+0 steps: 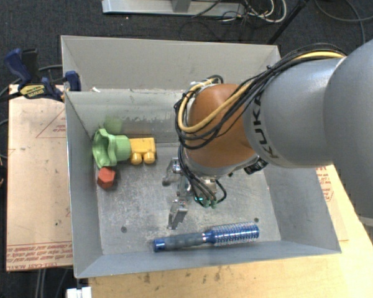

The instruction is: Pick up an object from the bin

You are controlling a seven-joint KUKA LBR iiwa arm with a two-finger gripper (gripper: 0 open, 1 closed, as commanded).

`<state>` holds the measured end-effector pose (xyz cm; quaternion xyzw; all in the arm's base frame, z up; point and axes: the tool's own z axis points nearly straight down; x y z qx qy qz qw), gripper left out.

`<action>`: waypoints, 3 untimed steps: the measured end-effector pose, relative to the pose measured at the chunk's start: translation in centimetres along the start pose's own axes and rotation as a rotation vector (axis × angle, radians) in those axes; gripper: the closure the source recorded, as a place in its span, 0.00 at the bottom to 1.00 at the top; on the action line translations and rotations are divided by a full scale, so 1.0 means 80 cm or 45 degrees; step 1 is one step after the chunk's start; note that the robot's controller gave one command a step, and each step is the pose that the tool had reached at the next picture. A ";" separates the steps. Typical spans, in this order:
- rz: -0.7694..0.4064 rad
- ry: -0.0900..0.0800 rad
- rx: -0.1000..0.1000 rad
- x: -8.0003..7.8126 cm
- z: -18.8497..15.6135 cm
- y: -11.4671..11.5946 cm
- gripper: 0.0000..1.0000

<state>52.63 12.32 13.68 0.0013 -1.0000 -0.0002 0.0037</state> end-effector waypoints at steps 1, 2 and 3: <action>-0.167 -0.009 0.001 0.048 0.065 -0.056 0.00; -0.169 -0.009 0.000 0.048 0.063 -0.054 1.00; -0.083 -0.022 -0.001 0.042 -0.137 -0.078 1.00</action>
Offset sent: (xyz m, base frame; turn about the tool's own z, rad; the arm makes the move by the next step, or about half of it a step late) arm -0.0383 -0.0435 -0.0495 -0.1349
